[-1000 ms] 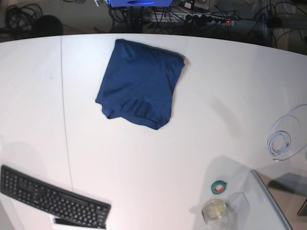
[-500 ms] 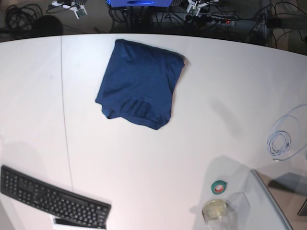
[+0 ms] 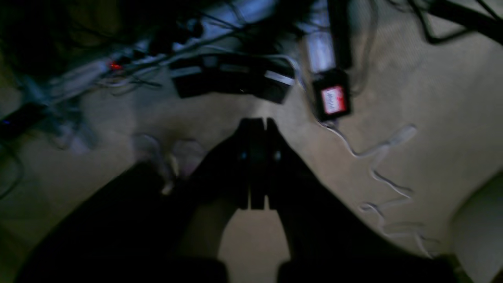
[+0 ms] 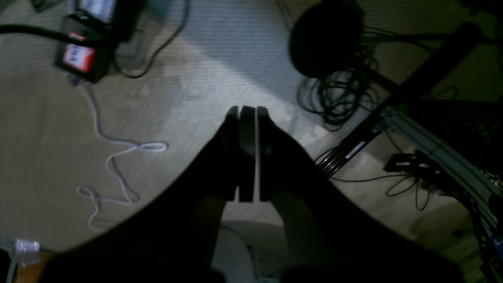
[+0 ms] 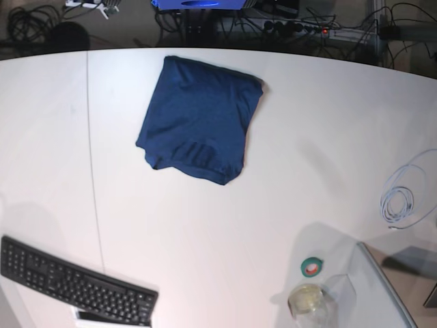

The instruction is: Layout the t-shirt on the table in an organized manner, then fold the t-shirt properly

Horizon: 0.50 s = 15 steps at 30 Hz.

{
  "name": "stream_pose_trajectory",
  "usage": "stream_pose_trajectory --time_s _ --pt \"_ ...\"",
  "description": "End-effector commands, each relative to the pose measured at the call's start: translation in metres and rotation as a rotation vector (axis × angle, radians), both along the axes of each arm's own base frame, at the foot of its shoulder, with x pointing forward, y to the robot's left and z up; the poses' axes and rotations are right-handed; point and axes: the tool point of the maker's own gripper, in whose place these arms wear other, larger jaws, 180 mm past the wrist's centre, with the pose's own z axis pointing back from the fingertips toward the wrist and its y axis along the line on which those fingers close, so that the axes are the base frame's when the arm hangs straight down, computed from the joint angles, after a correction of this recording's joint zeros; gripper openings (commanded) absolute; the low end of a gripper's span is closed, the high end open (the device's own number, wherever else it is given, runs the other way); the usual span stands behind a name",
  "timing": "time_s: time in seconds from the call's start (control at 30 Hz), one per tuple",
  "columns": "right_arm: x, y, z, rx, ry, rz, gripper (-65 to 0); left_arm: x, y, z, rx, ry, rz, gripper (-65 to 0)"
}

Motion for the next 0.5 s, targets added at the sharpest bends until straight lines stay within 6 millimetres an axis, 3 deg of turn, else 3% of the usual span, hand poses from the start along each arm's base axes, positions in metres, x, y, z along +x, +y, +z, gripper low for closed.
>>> stream_pose_trajectory --time_s 0.0,0.1,0.23,0.47 --pt "0.003 0.007 0.000 0.014 -0.020 0.003 -63.5 0.002 0.021 0.002 0.037 -0.016 -0.002 -65.0" --pt "0.003 0.010 0.000 0.019 -0.018 0.001 -63.5 0.002 0.038 0.003 0.064 -0.013 -0.007 -65.0" --pt "0.002 0.011 0.000 0.020 -0.015 0.003 -63.5 0.002 0.045 0.004 0.073 -0.018 -0.011 -65.0" --pt "0.020 0.033 -0.003 0.052 -0.041 0.003 -63.5 0.028 0.045 0.003 0.070 -0.076 -0.015 -65.0"
